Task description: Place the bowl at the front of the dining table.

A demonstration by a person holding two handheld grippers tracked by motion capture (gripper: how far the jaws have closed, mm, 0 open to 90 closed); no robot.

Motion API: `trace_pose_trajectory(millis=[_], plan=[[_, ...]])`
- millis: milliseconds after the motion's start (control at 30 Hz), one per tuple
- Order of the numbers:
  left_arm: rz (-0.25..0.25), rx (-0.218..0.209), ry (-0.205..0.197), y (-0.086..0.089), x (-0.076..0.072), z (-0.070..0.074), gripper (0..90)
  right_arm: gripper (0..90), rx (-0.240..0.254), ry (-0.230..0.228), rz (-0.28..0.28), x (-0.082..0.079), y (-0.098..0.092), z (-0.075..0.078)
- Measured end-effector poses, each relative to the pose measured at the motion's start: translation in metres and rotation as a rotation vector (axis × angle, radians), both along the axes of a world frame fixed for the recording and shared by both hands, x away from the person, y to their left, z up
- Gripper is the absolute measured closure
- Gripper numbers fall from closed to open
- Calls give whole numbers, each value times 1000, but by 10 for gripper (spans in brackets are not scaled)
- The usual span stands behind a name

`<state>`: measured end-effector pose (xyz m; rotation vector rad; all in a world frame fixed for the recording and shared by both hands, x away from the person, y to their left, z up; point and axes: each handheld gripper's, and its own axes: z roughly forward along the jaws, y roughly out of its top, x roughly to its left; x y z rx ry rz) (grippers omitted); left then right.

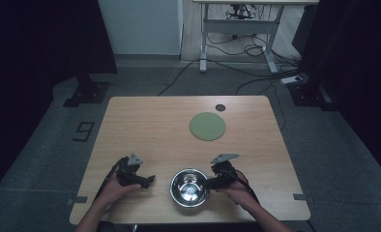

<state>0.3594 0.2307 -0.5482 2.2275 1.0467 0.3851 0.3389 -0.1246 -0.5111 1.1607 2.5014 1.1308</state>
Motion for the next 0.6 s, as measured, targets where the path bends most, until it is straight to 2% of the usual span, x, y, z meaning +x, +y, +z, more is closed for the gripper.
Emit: trace_pose_trajectory(millis=[300,467,600], plan=[[0,1,0,0,0,0,0,264,-28,12,12,0,7,-6],[0,1,0,0,0,0,0,286,-41,17,7,1,9,-9],[0,1,0,0,0,0,0,321,-65,25,23,1,13,-15]])
